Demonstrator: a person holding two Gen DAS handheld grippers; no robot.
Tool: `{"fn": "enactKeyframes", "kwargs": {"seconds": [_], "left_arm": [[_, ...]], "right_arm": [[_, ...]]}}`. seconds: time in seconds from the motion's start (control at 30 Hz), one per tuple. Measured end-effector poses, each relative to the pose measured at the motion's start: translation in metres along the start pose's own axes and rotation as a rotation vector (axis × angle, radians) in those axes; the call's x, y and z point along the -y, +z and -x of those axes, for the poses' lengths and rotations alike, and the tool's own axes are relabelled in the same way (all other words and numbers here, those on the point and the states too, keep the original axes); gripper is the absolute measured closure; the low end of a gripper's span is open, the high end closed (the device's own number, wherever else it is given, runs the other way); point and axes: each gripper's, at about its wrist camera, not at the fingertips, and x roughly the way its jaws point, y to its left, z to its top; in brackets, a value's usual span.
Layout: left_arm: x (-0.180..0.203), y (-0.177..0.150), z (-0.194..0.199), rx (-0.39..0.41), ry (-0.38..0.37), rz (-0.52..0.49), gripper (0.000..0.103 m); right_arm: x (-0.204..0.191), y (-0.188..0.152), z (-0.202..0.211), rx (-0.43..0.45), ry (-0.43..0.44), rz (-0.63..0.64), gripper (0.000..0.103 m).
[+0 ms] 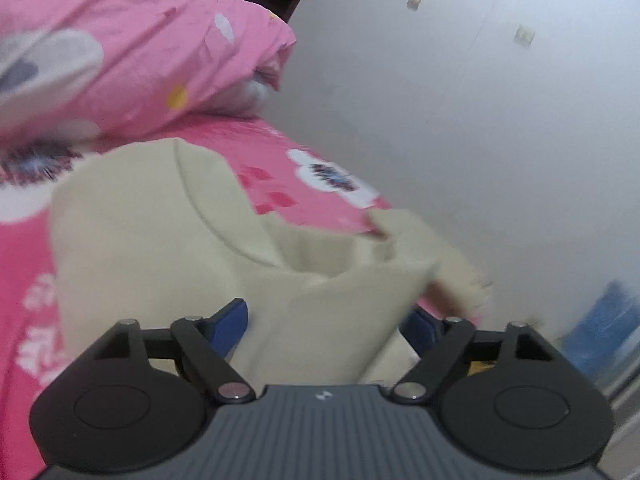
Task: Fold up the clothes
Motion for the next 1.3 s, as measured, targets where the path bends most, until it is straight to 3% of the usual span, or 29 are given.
{"fn": "enactKeyframes", "kwargs": {"seconds": [0.17, 0.33, 0.47, 0.6, 0.67, 0.73, 0.87, 0.97, 1.07, 1.1, 1.13, 1.17, 1.23, 1.3], "left_arm": [[-0.018, 0.005, 0.048, 0.115, -0.062, 0.108, 0.017], [-0.04, -0.014, 0.1, 0.224, 0.084, 0.13, 0.015], [-0.065, -0.038, 0.114, 0.197, 0.182, 0.161, 0.015], [-0.076, -0.065, 0.114, 0.167, 0.2, 0.166, 0.015], [-0.072, -0.075, 0.108, 0.142, 0.197, 0.134, 0.015], [-0.059, -0.084, 0.101, 0.116, 0.213, 0.057, 0.015], [-0.032, -0.096, 0.075, 0.066, 0.315, -0.15, 0.016], [-0.013, -0.103, 0.054, 0.048, 0.418, -0.306, 0.017], [-0.003, -0.107, 0.037, 0.036, 0.477, -0.38, 0.033], [-0.003, -0.105, 0.031, 0.029, 0.498, -0.385, 0.039], [-0.001, -0.105, 0.027, 0.028, 0.513, -0.391, 0.04], [0.002, -0.105, 0.025, 0.032, 0.526, -0.402, 0.043], [0.011, -0.105, 0.022, 0.037, 0.55, -0.453, 0.047], [0.022, -0.107, 0.022, 0.045, 0.556, -0.528, 0.047]], "right_arm": [[0.001, 0.002, -0.001, -0.008, 0.004, 0.003, 0.001], [0.004, 0.007, 0.001, -0.03, 0.022, 0.008, 0.001], [0.012, 0.015, 0.015, -0.059, 0.066, 0.031, 0.001], [0.028, 0.017, 0.054, -0.054, 0.106, 0.06, 0.001], [0.043, 0.02, 0.074, -0.053, 0.134, -0.008, 0.002], [0.063, 0.023, 0.087, -0.038, 0.192, -0.166, 0.002], [0.085, 0.034, 0.074, 0.012, 0.297, -0.501, 0.004], [0.085, 0.044, 0.048, -0.021, 0.321, -0.593, 0.012], [0.08, 0.047, 0.023, -0.083, 0.283, -0.591, 0.037], [0.079, 0.047, 0.015, -0.096, 0.272, -0.605, 0.049], [0.08, 0.046, 0.009, -0.104, 0.272, -0.632, 0.063], [0.081, 0.046, 0.005, -0.105, 0.269, -0.647, 0.07], [0.081, 0.051, 0.008, -0.076, 0.255, -0.62, 0.078], [0.079, 0.059, 0.026, -0.004, 0.254, -0.54, 0.079]]}}
